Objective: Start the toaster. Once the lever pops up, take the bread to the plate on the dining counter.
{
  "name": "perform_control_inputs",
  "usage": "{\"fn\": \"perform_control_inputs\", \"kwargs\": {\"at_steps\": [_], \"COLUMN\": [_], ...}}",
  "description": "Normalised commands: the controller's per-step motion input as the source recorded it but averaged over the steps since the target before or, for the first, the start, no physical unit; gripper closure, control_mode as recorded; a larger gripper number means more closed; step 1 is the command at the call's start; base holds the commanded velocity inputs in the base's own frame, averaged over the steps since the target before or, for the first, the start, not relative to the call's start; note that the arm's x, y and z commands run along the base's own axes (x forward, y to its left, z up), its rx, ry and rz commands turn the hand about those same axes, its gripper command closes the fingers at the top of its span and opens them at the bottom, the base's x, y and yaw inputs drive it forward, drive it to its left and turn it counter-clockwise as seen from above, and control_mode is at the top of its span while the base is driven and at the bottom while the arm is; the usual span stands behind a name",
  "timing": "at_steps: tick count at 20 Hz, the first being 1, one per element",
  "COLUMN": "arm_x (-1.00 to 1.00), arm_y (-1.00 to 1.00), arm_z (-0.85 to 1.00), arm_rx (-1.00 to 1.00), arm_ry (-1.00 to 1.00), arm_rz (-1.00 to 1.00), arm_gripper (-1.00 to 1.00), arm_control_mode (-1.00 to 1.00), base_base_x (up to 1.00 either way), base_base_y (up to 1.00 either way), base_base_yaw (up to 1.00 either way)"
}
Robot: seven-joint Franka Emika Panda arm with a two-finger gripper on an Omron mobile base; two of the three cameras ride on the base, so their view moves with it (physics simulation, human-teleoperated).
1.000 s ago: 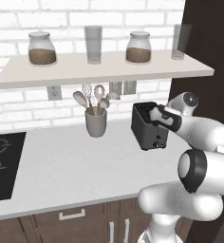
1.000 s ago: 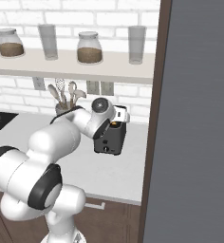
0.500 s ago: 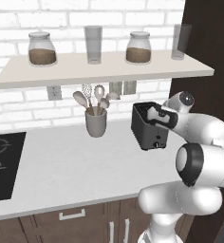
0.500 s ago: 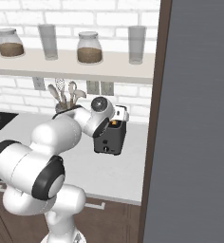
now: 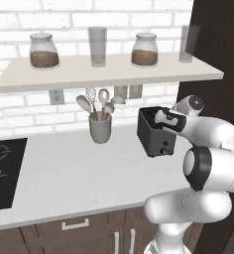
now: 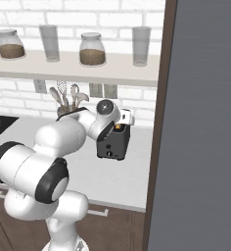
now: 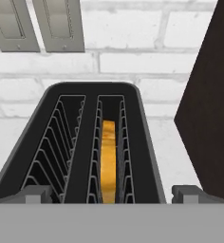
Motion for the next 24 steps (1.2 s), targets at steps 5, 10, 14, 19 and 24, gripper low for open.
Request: {"fn": "perform_control_inputs", "kwargs": {"at_steps": [5,10,14,19,24], "arm_x": [0.01,0.00,0.01,0.01,0.01], "arm_y": [0.00,0.03,0.00,0.00,0.00], "arm_z": [-0.19,-0.07,0.00,0.00,0.00], "arm_rx": [0.00,0.00,0.00,0.00,0.00], "arm_ry": [0.00,0.00,0.00,0.00,0.00], "arm_rz": [0.00,0.00,0.00,0.00,0.00], "arm_gripper": [-1.00,-1.00,-1.00,-1.00,-1.00], "arm_control_mode": [-1.00,-1.00,-1.00,-1.00,-1.00], "base_base_x": [0.00,0.00,0.00,0.00,0.00], "base_base_y": [0.00,0.00,0.00,0.00,0.00], "base_base_yaw": [0.00,0.00,0.00,0.00,0.00]}}
